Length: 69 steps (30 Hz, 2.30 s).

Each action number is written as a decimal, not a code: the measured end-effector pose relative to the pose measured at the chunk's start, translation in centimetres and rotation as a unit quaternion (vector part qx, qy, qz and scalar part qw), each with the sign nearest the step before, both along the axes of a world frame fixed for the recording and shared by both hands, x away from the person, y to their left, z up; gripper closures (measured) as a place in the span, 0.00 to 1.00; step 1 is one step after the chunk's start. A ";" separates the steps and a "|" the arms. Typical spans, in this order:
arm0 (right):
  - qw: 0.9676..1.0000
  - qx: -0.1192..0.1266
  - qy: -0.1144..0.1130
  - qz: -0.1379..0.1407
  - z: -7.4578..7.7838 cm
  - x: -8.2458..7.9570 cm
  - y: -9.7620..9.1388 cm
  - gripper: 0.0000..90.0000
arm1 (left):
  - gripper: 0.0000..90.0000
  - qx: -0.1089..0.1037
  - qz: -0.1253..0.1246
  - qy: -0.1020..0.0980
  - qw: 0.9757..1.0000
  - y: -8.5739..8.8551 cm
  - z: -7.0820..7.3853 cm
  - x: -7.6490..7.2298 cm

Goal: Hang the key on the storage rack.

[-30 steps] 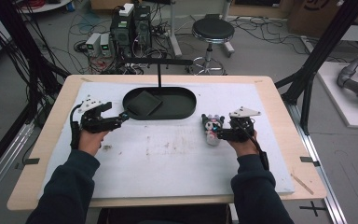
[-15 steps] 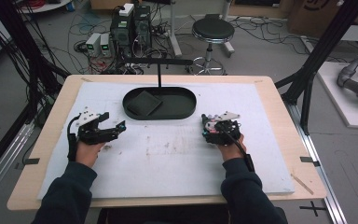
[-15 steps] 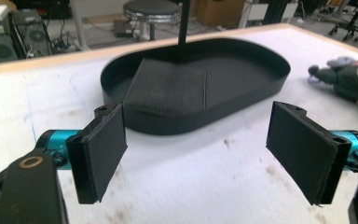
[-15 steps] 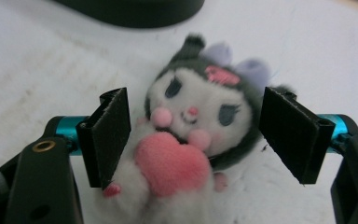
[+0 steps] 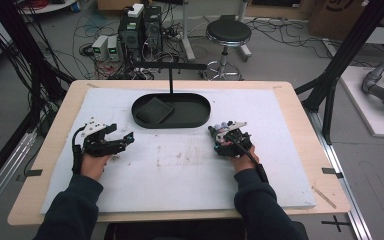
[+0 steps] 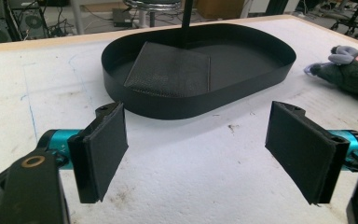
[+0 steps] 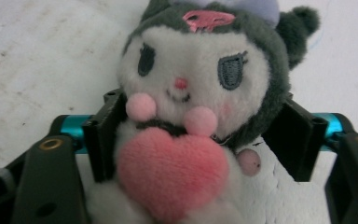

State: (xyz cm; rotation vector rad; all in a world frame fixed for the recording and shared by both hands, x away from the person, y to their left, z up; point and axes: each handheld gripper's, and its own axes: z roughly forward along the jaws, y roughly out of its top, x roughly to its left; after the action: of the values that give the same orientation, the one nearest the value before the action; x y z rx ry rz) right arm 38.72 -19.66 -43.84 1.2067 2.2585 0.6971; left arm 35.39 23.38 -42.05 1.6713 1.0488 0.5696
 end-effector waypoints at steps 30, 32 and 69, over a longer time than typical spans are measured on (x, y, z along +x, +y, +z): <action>0.981 0.142 -0.080 0.110 12.2 4.6 0.7 0.42 | 0.25 0.005 -0.023 -0.013 1.000 0.0 -0.2 0.1; 0.980 0.138 -0.089 0.113 12.8 5.4 1.3 0.42 | 0.25 0.004 -0.023 -0.013 1.000 0.0 -0.2 0.1; 0.999 -0.005 -0.041 -0.008 10.9 11.8 4.9 0.42 | 0.26 0.002 -0.018 -0.007 1.000 0.3 -0.2 0.1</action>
State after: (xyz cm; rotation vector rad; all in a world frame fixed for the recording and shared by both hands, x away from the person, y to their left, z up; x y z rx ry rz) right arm 50.54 -14.72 -32.97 1.1682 2.1812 0.7156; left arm 35.52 23.65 -42.23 1.6835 1.0063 0.5608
